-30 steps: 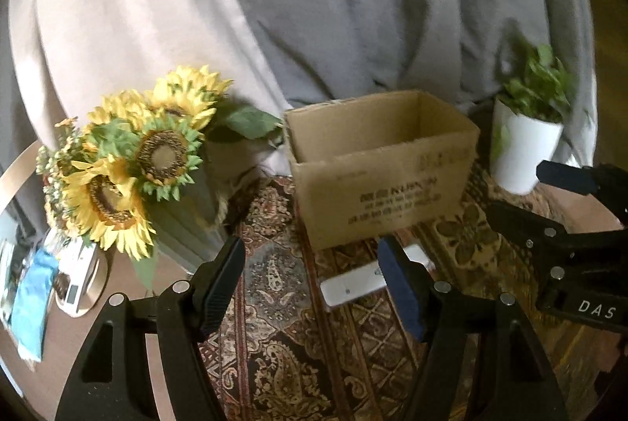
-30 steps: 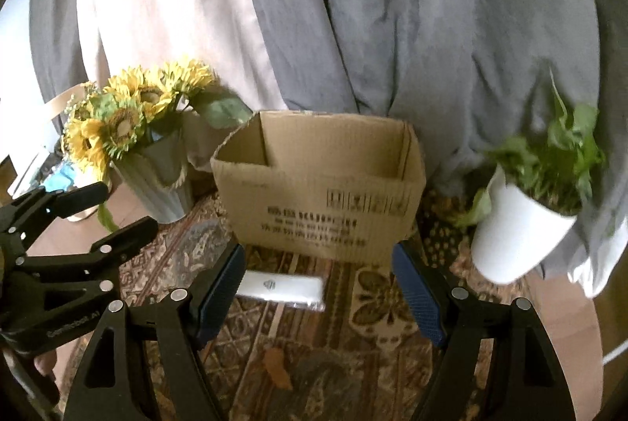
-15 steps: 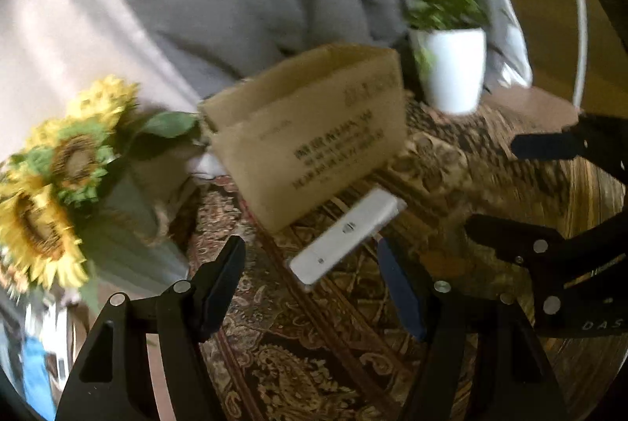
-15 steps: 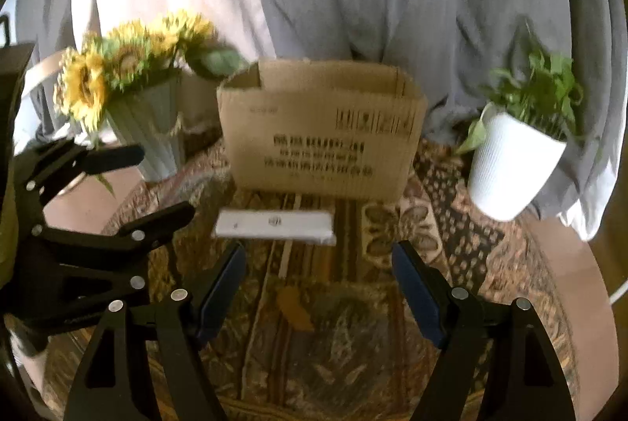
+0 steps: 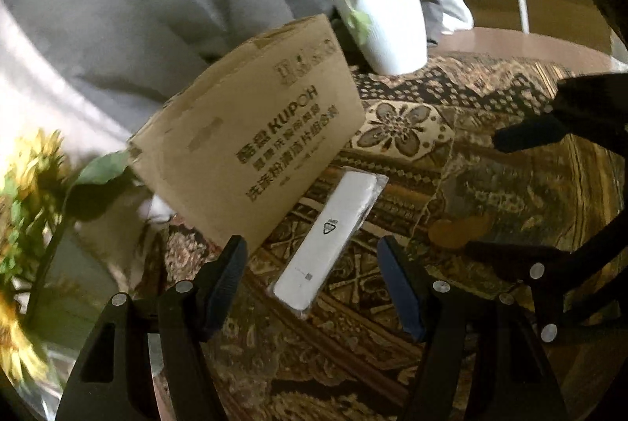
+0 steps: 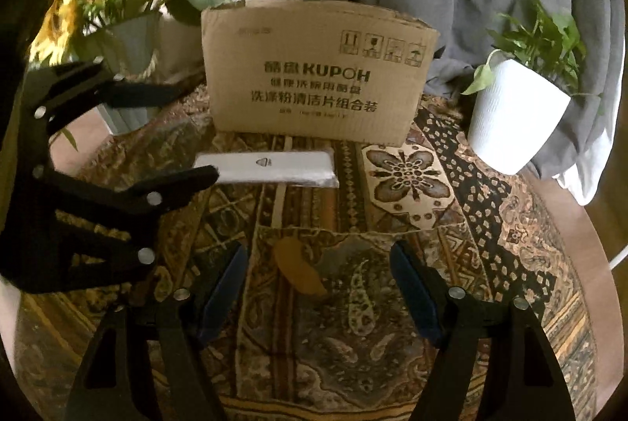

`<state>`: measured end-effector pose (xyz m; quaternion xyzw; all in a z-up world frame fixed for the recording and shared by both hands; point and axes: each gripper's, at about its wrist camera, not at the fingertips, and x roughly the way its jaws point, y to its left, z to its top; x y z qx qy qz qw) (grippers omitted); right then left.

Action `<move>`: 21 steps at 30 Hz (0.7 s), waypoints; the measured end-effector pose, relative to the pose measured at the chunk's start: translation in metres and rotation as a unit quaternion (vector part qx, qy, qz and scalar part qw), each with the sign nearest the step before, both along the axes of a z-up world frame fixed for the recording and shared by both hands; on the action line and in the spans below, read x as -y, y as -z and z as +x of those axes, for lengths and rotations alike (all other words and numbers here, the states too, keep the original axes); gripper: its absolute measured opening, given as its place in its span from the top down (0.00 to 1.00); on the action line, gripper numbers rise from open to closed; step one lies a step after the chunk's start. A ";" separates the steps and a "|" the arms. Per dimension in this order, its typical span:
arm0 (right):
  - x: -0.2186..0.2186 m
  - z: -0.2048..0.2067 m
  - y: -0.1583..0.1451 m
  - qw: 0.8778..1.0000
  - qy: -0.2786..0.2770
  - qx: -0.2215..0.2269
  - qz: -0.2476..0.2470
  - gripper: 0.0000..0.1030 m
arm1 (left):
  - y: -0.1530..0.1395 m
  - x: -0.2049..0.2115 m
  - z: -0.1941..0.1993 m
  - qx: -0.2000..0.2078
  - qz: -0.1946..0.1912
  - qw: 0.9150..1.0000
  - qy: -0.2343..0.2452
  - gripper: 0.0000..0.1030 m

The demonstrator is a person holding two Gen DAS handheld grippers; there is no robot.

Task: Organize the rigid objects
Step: 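Move both tools down toward the white packaged bar and wooden piece, then grasp the white packaged bar with the left tool while the right tool grasps the brown wooden piece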

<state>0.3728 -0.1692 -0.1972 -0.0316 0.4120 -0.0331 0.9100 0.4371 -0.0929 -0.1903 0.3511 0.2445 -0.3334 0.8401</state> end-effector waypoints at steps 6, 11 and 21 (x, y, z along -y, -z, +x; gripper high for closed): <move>-0.010 0.008 0.018 1.000 -0.015 -0.017 -0.014 0.40 | 0.018 0.006 0.014 -0.002 0.027 0.999 0.040 0.35; -0.007 0.019 0.032 0.999 -0.016 -0.042 0.001 0.50 | 0.024 0.013 0.025 0.000 0.034 0.998 0.061 0.35; -0.004 0.035 0.042 0.997 -0.003 -0.075 0.009 0.62 | 0.039 0.025 0.051 -0.037 0.034 0.995 0.084 0.40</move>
